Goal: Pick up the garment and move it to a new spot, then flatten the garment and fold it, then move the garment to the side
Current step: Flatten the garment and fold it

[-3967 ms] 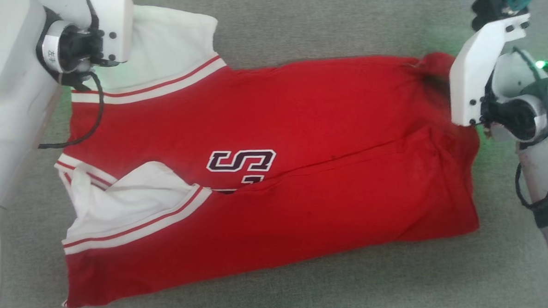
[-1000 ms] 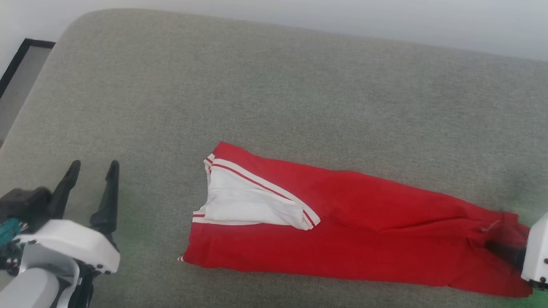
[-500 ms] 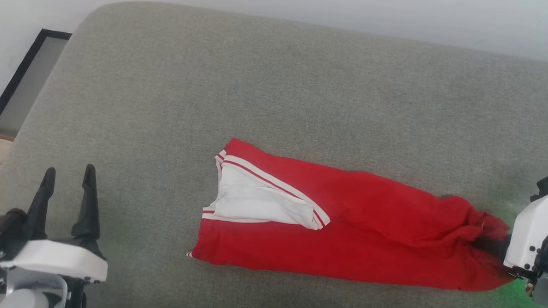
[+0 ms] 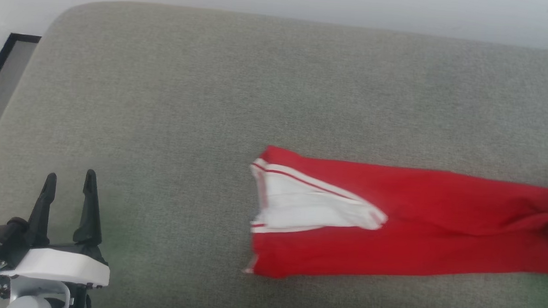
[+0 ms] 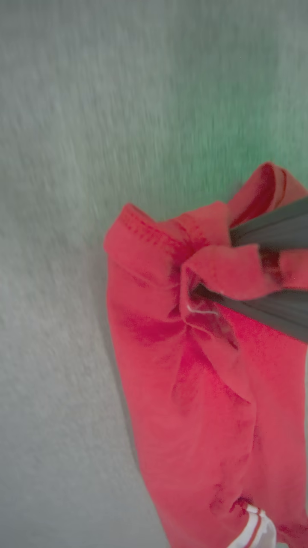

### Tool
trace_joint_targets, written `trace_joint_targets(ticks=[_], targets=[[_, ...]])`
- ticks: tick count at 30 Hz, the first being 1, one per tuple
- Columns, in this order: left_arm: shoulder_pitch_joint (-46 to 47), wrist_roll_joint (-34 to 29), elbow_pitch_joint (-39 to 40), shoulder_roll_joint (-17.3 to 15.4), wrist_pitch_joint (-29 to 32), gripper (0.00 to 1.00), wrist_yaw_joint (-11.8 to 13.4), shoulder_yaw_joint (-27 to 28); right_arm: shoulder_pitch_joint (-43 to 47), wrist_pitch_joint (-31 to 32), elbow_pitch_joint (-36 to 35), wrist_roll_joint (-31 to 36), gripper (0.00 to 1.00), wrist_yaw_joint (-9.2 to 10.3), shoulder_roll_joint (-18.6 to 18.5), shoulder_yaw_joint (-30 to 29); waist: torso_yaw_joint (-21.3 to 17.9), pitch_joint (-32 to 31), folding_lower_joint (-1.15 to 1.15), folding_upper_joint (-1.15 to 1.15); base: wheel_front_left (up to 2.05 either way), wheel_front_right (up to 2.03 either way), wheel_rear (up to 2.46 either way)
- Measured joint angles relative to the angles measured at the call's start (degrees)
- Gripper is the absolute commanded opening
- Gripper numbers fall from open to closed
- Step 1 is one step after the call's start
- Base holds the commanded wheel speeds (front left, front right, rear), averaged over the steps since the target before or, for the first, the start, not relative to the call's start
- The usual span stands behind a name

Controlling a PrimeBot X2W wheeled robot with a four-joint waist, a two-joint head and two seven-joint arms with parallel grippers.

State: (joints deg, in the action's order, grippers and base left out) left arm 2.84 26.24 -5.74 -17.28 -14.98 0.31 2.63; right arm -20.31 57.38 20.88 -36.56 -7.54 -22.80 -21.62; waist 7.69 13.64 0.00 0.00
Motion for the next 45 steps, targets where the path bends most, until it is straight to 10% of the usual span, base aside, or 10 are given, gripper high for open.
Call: trace_joint_targets(ticks=[12,28,45], targets=[[1.64,-3.12,-0.98,3.09,0.0,1.0,-3.19,3.16,-4.92,-3.8,7.71,3.37,0.0,0.01,-3.75,-2.82,-1.86,0.65,0.0,0.0,0.0,0.0,0.0],[2.55,-4.86,-3.43,5.56,0.0,1.0,-5.56,3.52,-0.1,4.67,-16.8,-9.15,0.0,0.04,10.95,9.91,-0.13,-1.21,0.0,0.0,0.0,0.0,0.0],[4.43,-5.1,-5.34,7.32,0.0,1.0,-7.14,2.19,-2.01,1.16,-10.91,-6.25,0.0,0.05,17.3,24.02,7.04,-2.85,0.0,0.0,0.0,0.0,0.0]])
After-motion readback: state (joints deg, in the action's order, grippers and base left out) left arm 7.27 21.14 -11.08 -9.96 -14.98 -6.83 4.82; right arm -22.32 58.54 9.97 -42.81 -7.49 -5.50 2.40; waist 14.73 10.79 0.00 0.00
